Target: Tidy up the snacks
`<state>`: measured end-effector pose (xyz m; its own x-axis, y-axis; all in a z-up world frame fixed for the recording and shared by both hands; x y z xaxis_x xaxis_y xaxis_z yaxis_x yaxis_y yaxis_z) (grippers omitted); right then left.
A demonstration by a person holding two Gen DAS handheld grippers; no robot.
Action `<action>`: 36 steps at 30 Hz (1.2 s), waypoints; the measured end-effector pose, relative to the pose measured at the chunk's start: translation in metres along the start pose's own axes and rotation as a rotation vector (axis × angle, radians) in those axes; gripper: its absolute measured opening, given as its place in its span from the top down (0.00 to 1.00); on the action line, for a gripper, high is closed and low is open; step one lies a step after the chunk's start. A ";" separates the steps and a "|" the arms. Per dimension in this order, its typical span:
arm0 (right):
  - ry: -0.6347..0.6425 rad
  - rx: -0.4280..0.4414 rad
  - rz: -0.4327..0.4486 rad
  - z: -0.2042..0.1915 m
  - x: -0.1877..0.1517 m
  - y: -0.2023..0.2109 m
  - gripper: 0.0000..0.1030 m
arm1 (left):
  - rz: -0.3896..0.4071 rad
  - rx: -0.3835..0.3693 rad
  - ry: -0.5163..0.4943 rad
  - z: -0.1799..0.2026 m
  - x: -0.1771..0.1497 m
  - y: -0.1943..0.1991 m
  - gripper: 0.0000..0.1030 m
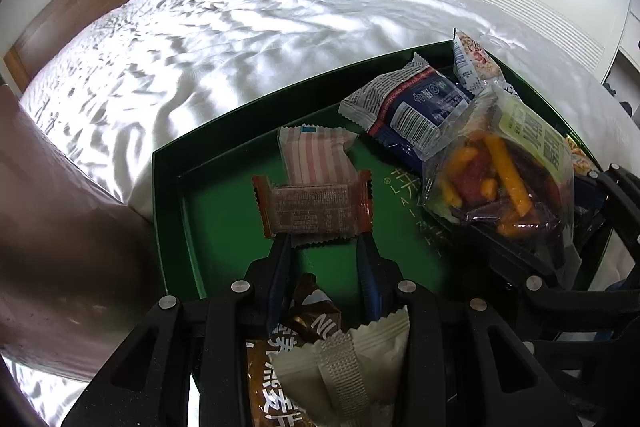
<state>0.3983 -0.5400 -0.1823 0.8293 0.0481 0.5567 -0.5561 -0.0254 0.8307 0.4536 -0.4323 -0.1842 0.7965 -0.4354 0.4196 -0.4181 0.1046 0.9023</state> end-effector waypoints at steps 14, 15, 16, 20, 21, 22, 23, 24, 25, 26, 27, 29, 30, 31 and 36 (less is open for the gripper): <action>-0.002 0.007 0.035 0.012 -0.003 0.026 0.00 | 0.014 0.001 0.026 -0.004 -0.007 0.014 0.41; -0.003 0.006 0.040 0.013 -0.002 0.028 0.00 | 0.018 0.006 0.020 -0.003 -0.008 0.016 0.41; -0.003 0.003 0.046 0.013 -0.001 0.032 0.00 | 0.020 0.006 0.017 -0.003 -0.009 0.018 0.41; 0.002 -0.006 0.062 0.014 0.002 0.046 0.00 | 0.030 0.005 0.019 -0.004 -0.012 0.027 0.39; 0.003 -0.009 0.067 0.014 0.002 0.049 0.00 | 0.034 0.005 0.021 -0.004 -0.012 0.030 0.36; 0.002 -0.012 0.073 0.016 0.003 0.054 0.00 | 0.036 0.003 0.025 -0.005 -0.013 0.032 0.35; 0.000 -0.014 0.076 0.016 0.002 0.057 0.00 | 0.039 0.003 0.029 -0.005 -0.014 0.035 0.34; -0.001 -0.018 0.079 0.017 0.002 0.061 0.00 | 0.041 0.004 0.034 -0.006 -0.015 0.039 0.33; -0.004 -0.023 0.083 0.018 0.002 0.065 0.00 | 0.043 0.000 0.037 -0.006 -0.016 0.042 0.32; -0.009 -0.026 0.089 0.019 0.000 0.070 0.00 | 0.045 -0.008 0.038 -0.007 -0.018 0.046 0.32; -0.012 -0.027 0.092 0.019 0.000 0.074 0.00 | 0.047 -0.010 0.037 -0.007 -0.020 0.050 0.31; -0.018 -0.030 0.096 0.020 -0.003 0.082 0.00 | 0.053 -0.010 0.035 -0.008 -0.024 0.058 0.30; -0.022 -0.032 0.097 0.021 -0.004 0.086 0.00 | 0.056 -0.012 0.035 -0.008 -0.026 0.063 0.30; -0.026 -0.035 0.098 0.022 -0.006 0.091 0.00 | 0.059 -0.015 0.037 -0.008 -0.028 0.067 0.30; -0.040 -0.046 0.103 0.023 -0.018 0.113 0.00 | 0.080 -0.016 0.041 -0.010 -0.038 0.092 0.30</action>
<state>0.3221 -0.5666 -0.0986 0.7684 0.0078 0.6399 -0.6399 0.0180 0.7682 0.3895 -0.3969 -0.1156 0.7783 -0.3879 0.4937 -0.4745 0.1515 0.8671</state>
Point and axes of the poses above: each gripper's, at about its wrist camera, not at the fingertips, and y roughly against the way its jaws point, z to its right, x to its top, the point moved 2 cm from there along -y, roughly the way its jaws point, and after that the axes turned 6 degrees about -z, right-handed, at the moved point
